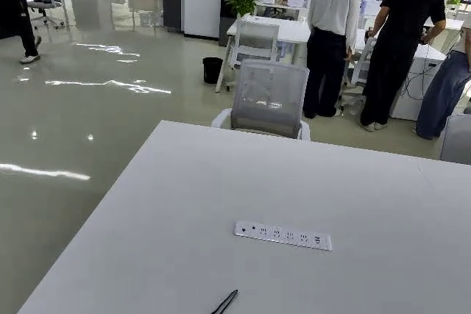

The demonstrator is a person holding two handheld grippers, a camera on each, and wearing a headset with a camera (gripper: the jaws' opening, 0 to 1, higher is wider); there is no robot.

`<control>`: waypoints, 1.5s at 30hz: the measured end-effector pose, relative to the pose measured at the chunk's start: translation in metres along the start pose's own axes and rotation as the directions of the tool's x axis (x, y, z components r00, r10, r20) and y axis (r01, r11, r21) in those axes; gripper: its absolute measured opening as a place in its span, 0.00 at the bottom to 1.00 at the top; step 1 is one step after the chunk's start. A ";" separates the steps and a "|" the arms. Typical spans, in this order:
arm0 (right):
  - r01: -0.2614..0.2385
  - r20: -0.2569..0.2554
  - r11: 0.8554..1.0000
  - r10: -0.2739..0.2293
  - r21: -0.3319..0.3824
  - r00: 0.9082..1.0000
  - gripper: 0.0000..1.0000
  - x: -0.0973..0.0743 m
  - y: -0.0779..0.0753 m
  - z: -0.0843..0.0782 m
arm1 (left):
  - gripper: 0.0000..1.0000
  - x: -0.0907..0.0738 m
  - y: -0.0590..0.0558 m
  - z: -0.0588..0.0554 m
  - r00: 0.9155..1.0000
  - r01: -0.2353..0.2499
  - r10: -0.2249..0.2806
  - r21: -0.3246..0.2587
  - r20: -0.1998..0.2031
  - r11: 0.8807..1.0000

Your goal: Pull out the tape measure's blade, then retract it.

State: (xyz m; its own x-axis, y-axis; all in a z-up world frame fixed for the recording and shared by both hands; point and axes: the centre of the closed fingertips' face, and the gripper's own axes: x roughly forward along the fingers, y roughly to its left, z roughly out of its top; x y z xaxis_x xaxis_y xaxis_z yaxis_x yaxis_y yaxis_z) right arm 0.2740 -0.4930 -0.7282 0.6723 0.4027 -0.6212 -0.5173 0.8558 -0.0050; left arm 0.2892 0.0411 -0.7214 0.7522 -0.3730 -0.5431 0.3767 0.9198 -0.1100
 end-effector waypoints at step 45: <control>-0.125 0.016 0.988 0.127 -0.087 0.992 0.90 0.047 0.004 0.057 | 0.99 0.051 -0.035 0.049 0.993 0.119 -0.116 0.101 -0.033 0.988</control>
State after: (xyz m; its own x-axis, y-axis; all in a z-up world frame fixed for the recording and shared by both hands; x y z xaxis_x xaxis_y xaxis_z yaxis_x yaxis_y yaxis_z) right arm 0.3340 -0.4520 -0.7125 0.6092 0.5133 -0.6045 -0.6414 0.7672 0.0050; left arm 0.3407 -0.0158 -0.7042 0.6852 -0.4730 -0.5539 0.5161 0.8519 -0.0890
